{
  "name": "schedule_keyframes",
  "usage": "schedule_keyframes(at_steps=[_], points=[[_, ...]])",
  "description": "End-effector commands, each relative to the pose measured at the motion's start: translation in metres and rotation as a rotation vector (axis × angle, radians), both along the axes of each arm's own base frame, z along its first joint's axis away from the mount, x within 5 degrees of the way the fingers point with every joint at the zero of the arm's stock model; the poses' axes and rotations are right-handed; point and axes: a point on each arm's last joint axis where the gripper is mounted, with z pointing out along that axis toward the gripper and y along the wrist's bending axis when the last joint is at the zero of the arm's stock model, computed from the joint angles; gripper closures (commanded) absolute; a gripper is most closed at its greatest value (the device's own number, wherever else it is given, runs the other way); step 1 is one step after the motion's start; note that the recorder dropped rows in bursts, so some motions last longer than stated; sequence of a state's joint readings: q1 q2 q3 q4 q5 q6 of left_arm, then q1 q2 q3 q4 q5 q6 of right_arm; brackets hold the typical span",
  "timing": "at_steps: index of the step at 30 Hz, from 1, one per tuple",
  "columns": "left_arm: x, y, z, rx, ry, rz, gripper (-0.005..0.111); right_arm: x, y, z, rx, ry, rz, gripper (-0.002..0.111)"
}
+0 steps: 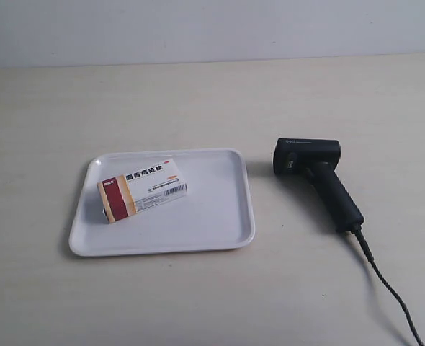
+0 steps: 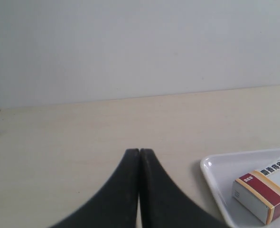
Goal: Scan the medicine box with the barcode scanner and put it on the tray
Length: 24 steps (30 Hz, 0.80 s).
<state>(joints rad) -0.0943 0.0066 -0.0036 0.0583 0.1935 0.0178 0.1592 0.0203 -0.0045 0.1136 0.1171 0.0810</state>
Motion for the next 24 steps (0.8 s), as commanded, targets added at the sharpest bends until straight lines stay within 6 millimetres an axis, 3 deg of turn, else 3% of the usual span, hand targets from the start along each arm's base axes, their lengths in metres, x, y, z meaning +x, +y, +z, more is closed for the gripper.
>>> schedule_keyframes(at_steps=[1,24], points=[[-0.0004,-0.0004,-0.0009,-0.006,-0.002,-0.005,0.104,-0.0013,-0.0019,-0.0043,-0.012,0.026,-0.032,0.108],[-0.0004,-0.0004,-0.0009,-0.006,-0.002,-0.005,0.104,-0.0016,-0.0018,-0.0067,-0.026,0.051,-0.030,0.108]])
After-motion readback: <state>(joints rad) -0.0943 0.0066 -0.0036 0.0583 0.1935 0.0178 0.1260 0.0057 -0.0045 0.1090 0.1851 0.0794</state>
